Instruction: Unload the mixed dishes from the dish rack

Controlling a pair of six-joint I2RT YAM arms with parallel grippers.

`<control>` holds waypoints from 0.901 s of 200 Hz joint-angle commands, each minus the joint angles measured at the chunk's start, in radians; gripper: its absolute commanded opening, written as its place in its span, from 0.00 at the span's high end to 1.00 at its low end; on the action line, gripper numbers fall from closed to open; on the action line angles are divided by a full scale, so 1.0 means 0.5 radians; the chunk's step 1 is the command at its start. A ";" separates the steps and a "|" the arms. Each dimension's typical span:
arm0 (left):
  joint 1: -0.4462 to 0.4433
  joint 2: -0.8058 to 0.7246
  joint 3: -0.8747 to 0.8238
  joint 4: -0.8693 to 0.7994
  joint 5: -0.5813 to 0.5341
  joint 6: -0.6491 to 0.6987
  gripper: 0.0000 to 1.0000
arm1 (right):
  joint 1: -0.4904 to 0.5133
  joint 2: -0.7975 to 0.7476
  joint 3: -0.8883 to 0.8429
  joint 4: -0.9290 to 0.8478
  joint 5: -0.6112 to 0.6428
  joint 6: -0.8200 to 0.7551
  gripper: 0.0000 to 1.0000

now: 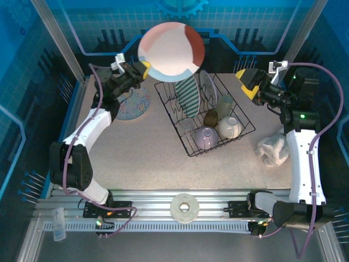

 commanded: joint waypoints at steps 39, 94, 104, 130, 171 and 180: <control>0.480 -0.302 -0.448 0.259 -0.261 0.156 1.00 | 0.134 -0.023 -0.037 0.030 0.019 -0.047 0.00; 0.784 -0.178 -0.710 0.377 -0.278 0.157 1.00 | 0.273 -0.008 -0.032 -0.045 0.079 -0.113 0.00; 0.816 -0.131 -0.738 0.396 -0.271 0.158 1.00 | 0.286 -0.015 -0.029 -0.071 0.099 -0.134 0.00; 0.859 0.039 -0.784 0.466 -0.192 0.125 1.00 | 0.298 -0.042 -0.045 -0.123 0.129 -0.160 0.00; 0.859 0.271 -0.837 0.554 -0.095 0.122 1.00 | 0.306 -0.121 -0.124 -0.153 0.181 -0.156 0.00; 0.858 0.307 -0.854 0.568 -0.078 0.120 1.00 | 0.310 -0.140 -0.142 -0.157 0.192 -0.154 0.00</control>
